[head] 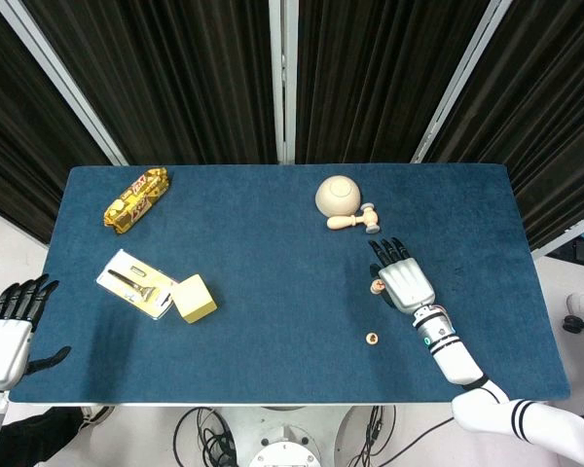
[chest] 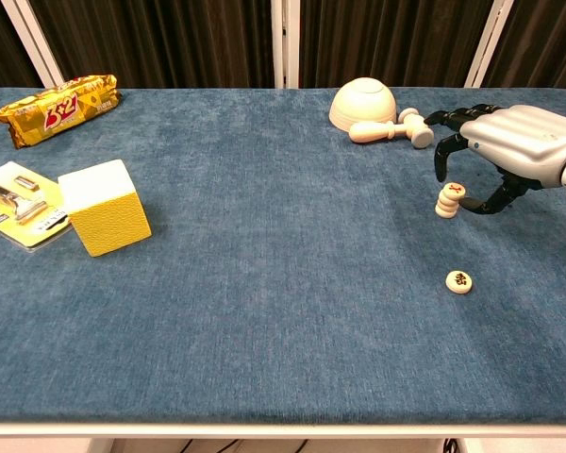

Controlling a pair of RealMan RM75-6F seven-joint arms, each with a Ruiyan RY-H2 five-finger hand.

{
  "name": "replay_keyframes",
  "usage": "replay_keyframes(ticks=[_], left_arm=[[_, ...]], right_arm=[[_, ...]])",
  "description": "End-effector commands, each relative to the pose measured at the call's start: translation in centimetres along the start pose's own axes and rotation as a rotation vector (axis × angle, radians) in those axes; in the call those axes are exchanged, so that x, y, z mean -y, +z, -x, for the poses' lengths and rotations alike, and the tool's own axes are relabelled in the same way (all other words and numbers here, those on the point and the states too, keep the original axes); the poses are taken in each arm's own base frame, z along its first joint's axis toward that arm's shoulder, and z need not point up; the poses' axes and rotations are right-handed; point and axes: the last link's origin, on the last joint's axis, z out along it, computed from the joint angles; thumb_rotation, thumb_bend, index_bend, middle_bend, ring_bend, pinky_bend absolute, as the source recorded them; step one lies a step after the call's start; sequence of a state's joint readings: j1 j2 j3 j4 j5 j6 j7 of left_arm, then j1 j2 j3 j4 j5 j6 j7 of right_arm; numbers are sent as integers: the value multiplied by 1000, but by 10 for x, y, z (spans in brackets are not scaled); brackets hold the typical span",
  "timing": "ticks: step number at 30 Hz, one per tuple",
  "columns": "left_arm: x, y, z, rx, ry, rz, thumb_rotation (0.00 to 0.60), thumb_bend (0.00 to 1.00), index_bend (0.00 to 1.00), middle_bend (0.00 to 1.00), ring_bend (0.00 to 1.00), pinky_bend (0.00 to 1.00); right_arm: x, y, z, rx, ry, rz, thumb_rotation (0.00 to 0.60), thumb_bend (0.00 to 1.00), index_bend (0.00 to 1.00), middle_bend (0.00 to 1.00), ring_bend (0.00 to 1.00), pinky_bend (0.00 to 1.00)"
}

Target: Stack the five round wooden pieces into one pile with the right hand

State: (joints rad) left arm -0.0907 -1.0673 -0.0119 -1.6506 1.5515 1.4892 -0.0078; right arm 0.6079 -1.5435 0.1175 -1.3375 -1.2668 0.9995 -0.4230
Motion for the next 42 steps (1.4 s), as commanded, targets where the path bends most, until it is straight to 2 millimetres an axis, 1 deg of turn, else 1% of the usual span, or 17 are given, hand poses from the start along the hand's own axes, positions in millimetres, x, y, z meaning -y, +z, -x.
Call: replay_keyframes(ticks=[1, 3, 7, 9, 12, 15, 17, 20, 23, 32, 42], left_arm=[[0, 0, 0, 0, 0, -1, 600, 136, 77, 0, 0, 0], [0, 0, 0, 0, 1, -2, 600, 136, 77, 0, 0, 0], [0, 0, 0, -1, 1, -1, 600, 136, 77, 0, 0, 0], [0, 0, 0, -1, 1, 0, 600, 136, 77, 0, 0, 0], [0, 0, 0, -2, 1, 2, 600, 136, 77, 0, 0, 0], [-1, 0, 0, 0, 1, 6, 600, 136, 77, 0, 0, 0], [-1, 0, 0, 1, 0, 7, 600, 136, 77, 0, 0, 0], [-1, 0, 1, 6, -6, 2, 600, 136, 76, 0, 0, 0], [-1, 0, 1, 8, -5, 0, 600, 136, 77, 0, 0, 0], [-1, 0, 1, 12, -5, 1, 600, 136, 77, 0, 0, 0], [-1, 0, 0, 9, -9, 3, 600, 136, 77, 0, 0, 0]], right_arm=[[0, 0, 0, 1, 1, 0, 600, 263, 263, 8, 0, 0], [0, -1, -1, -1, 3, 0, 600, 263, 210, 7, 0, 0], [0, -4, -6, -19, 16, -6, 600, 261, 202, 6, 0, 0], [1, -9, -10, -38, 22, -19, 600, 261, 201, 7, 0, 0], [5, -20, -17, -61, 24, -55, 600, 260, 201, 8, 0, 0], [11, -34, -19, -59, 19, -109, 600, 260, 221, 9, 0, 0], [13, -44, -17, -37, 2, -153, 600, 259, 237, 6, 0, 0], [12, -55, -8, 10, -47, -196, 600, 254, 257, 0, 0, 0], [11, -62, -1, 41, -54, -199, 600, 249, 275, 0, 0, 0], [13, -71, 15, 94, -45, -213, 600, 245, 331, 0, 0, 0], [22, -78, 20, 106, -20, -249, 600, 245, 376, 0, 0, 0]])
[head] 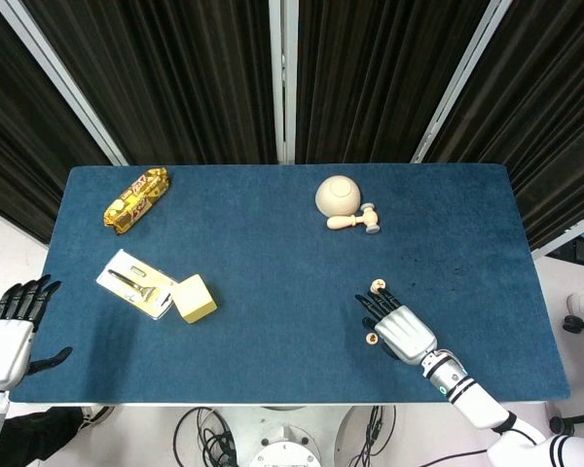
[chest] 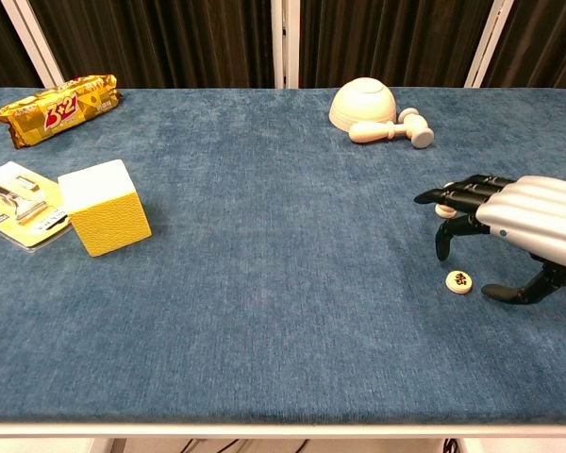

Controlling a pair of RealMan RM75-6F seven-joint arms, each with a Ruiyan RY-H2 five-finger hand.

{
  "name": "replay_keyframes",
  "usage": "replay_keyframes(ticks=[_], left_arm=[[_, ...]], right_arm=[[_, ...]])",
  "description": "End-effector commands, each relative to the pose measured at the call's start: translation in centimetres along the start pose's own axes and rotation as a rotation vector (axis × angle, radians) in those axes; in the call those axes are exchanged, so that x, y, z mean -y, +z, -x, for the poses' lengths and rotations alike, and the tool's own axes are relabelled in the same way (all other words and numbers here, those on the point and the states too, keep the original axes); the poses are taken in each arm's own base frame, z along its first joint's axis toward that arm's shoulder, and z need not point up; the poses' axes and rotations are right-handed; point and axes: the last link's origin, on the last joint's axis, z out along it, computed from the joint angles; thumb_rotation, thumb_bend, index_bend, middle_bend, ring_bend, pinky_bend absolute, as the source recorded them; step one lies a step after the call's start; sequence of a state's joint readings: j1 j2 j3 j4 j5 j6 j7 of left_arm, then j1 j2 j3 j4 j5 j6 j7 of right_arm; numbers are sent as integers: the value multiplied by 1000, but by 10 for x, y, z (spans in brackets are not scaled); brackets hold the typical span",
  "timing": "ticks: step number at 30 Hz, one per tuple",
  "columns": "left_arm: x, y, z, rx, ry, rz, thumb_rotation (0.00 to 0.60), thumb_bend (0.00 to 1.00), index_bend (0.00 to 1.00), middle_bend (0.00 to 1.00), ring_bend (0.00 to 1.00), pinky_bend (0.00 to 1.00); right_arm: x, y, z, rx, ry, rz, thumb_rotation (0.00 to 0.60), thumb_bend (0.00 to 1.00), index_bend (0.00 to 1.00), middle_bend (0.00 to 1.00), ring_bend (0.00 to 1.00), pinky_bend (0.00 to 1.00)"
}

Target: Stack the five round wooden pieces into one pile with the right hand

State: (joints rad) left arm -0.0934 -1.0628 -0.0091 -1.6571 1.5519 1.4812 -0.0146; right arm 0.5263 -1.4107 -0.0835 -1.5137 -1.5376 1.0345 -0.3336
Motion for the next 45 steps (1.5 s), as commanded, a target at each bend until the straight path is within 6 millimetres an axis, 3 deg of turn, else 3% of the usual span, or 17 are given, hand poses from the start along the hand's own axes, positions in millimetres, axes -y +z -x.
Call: replay_keyframes(ticks=[1, 22, 35, 45], left_arm=[[0, 0, 0, -2, 0, 1, 600, 136, 77, 0, 0, 0], [0, -1, -2, -10, -6, 2, 600, 136, 77, 0, 0, 0], [-1, -1, -1, -4, 0, 3, 600, 137, 77, 0, 0, 0], [0, -1, 0, 2, -1, 2, 600, 136, 77, 0, 0, 0]], right_arm=[[2, 0, 2, 2, 5, -5, 600, 245, 382, 0, 0, 0], [4, 9, 8, -24, -5, -5, 600, 265, 546, 7, 0, 0], [-17, 20, -39, -182, 32, 62, 600, 266, 556, 16, 0, 0], [-36, 45, -48, -200, 5, 147, 600, 266, 560, 34, 0, 0]])
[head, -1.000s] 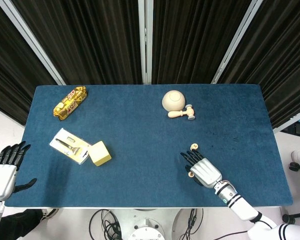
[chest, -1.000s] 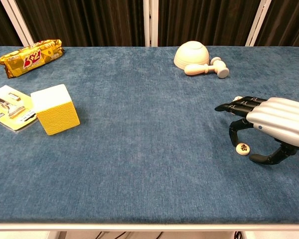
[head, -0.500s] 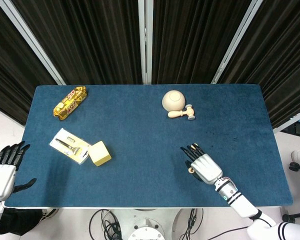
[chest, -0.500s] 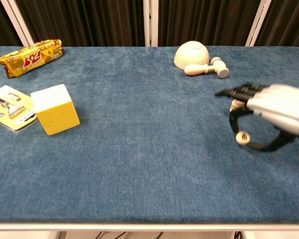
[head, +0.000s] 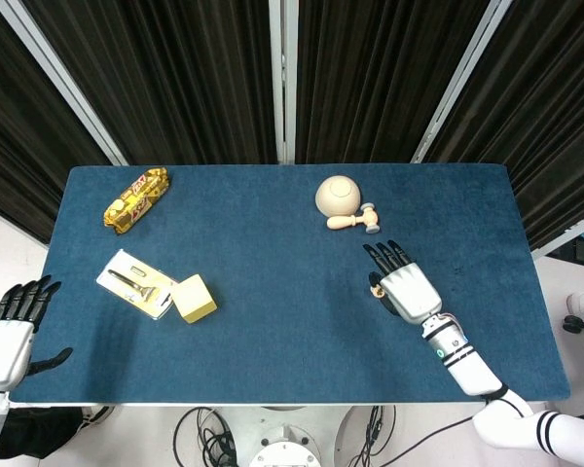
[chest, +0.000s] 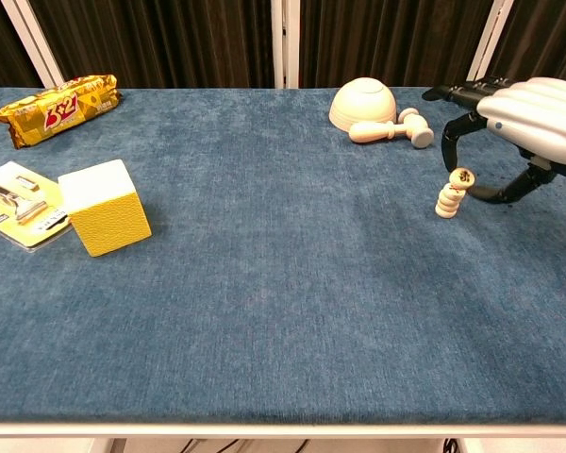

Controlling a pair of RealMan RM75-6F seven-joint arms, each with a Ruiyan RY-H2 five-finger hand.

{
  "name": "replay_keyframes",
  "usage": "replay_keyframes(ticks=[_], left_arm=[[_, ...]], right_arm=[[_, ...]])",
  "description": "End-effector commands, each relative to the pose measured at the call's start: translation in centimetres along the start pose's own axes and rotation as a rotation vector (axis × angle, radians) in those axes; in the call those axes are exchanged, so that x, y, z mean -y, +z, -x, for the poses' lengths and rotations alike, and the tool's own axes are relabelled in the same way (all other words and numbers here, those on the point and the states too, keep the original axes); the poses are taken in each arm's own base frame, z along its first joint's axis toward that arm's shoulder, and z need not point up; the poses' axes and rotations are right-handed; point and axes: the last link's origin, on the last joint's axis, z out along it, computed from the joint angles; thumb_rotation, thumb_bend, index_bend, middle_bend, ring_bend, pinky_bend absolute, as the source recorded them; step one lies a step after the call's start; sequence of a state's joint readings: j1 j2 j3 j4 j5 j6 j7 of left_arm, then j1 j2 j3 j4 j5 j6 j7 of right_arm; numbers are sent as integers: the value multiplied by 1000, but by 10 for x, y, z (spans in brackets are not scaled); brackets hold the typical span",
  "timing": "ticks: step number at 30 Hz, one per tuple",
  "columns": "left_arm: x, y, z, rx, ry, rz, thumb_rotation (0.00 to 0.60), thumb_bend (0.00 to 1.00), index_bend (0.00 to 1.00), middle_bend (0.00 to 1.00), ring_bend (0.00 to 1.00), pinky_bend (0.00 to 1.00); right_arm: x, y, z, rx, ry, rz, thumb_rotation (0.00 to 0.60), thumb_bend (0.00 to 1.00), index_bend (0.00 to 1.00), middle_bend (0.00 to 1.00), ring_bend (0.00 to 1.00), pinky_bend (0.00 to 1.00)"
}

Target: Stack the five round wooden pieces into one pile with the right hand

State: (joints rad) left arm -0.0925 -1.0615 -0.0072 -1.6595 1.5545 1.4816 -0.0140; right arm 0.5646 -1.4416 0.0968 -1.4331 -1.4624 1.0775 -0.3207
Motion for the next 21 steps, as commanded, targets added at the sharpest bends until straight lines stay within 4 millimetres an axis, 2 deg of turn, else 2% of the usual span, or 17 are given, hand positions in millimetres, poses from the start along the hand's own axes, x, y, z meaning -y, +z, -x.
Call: replay_keyframes(ticks=[1, 21], left_arm=[[0, 0, 0, 0, 0, 0, 600, 136, 77, 0, 0, 0], [2, 1, 1, 3, -3, -3, 600, 136, 77, 0, 0, 0]], right_arm=[[-1, 7, 2, 2, -7, 13, 600, 265, 561, 38, 0, 0], [-7, 18, 12, 34, -15, 70, 600, 266, 566, 50, 0, 0]])
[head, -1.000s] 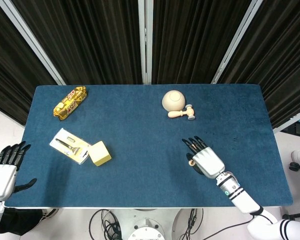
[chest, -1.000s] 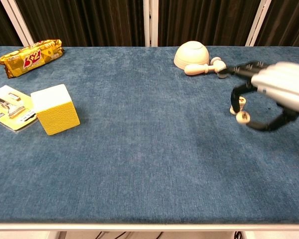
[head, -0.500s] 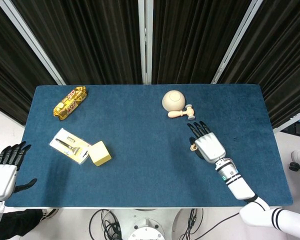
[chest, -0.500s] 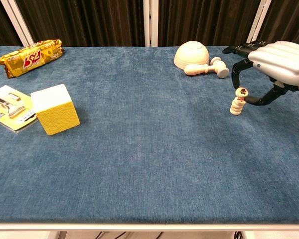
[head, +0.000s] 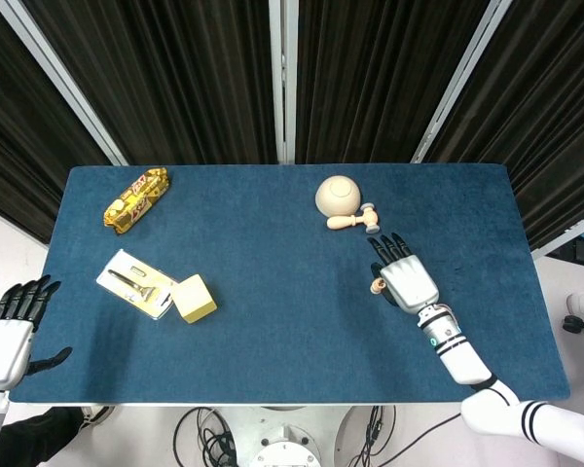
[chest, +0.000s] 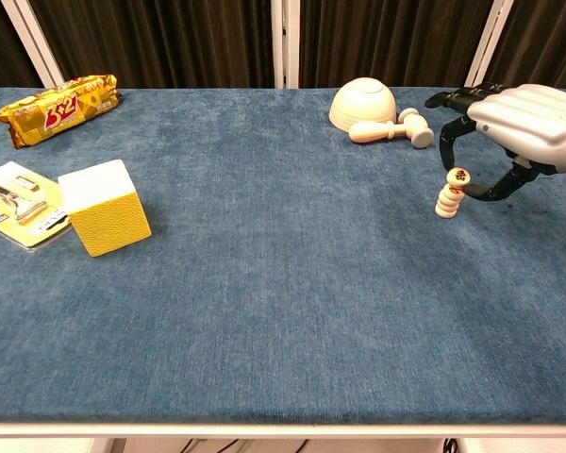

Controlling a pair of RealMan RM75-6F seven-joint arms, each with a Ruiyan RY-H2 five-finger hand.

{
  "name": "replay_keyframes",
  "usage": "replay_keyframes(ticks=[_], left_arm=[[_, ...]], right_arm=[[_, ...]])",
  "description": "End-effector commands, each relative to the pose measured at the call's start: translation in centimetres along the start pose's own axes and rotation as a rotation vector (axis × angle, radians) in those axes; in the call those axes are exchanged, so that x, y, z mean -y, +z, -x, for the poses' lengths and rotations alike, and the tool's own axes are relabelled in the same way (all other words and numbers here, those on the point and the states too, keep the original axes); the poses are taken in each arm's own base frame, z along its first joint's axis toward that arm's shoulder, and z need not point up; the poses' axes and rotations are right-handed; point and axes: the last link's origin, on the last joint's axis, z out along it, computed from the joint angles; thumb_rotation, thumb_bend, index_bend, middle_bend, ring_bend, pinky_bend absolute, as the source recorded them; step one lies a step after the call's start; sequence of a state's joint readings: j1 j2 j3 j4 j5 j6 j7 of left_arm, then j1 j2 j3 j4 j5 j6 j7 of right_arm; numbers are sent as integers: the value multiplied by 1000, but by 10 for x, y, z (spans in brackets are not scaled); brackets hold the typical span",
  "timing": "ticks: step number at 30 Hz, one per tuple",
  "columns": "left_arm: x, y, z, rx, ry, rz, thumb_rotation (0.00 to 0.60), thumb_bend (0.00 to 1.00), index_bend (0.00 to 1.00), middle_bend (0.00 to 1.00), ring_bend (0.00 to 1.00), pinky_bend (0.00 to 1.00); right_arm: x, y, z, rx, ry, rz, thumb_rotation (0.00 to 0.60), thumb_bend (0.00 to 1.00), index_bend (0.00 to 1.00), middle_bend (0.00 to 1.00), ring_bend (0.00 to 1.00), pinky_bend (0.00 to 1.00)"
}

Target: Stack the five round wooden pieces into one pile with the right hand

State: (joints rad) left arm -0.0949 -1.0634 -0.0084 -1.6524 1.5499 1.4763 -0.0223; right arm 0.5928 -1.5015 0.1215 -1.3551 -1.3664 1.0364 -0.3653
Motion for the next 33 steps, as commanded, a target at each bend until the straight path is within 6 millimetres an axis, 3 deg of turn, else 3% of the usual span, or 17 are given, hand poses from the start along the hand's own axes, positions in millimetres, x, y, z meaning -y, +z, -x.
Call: replay_keyframes(ticks=[1, 33], left_arm=[[0, 0, 0, 1, 1, 0, 600, 136, 77, 0, 0, 0], [0, 0, 0, 3, 0, -2, 600, 136, 77, 0, 0, 0]], right_arm=[[-1, 0, 0, 2, -1, 3, 600, 267, 566, 50, 0, 0], [-2, 2, 7, 29, 8, 13, 600, 266, 547, 50, 0, 0]])
